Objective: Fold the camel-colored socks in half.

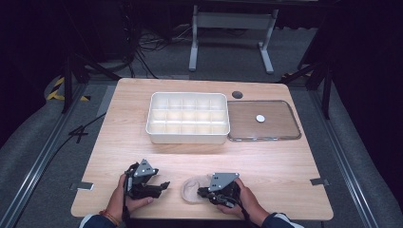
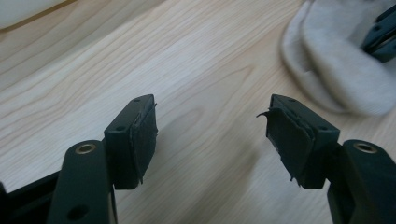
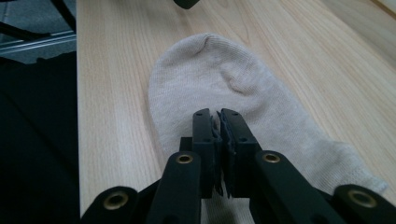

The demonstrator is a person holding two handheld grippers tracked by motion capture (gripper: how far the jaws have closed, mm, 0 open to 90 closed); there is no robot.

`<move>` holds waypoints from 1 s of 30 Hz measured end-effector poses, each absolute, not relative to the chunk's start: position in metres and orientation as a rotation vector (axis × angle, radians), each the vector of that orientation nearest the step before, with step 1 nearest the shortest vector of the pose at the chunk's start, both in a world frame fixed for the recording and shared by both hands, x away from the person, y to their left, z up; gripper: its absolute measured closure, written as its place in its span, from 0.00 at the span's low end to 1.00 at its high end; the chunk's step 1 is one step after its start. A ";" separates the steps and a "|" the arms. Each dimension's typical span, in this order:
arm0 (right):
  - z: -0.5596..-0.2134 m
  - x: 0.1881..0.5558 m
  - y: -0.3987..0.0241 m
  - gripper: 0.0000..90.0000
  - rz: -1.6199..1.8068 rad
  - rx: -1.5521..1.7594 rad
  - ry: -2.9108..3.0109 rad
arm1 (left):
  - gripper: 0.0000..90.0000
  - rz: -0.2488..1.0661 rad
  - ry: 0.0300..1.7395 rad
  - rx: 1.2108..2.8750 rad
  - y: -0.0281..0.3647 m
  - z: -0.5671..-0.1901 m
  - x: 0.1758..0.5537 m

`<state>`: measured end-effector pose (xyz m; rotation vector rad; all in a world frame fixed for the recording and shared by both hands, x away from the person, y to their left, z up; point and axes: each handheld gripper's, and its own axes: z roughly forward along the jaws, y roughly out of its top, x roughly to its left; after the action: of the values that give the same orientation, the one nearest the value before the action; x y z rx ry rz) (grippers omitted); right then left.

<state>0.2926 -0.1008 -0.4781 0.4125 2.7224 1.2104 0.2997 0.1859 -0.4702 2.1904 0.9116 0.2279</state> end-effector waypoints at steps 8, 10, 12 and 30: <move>-0.478 0.293 -0.091 0.95 1.206 0.457 2.709 | 0.35 0.182 0.845 2.160 0.160 -0.462 0.297; -0.478 0.294 -0.090 0.95 1.200 0.457 2.703 | 0.34 0.176 0.838 2.177 0.153 -0.464 0.298; -0.478 0.294 -0.089 0.95 1.208 0.472 2.701 | 0.34 0.165 0.846 2.187 0.148 -0.467 0.299; -0.477 0.297 -0.096 0.88 1.186 0.488 2.676 | 0.57 0.216 0.823 2.300 0.128 -0.472 0.304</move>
<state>0.2972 -0.0959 -0.4772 0.4875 2.6763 1.1858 0.3038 0.1284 -0.4715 2.2996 0.8228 0.2164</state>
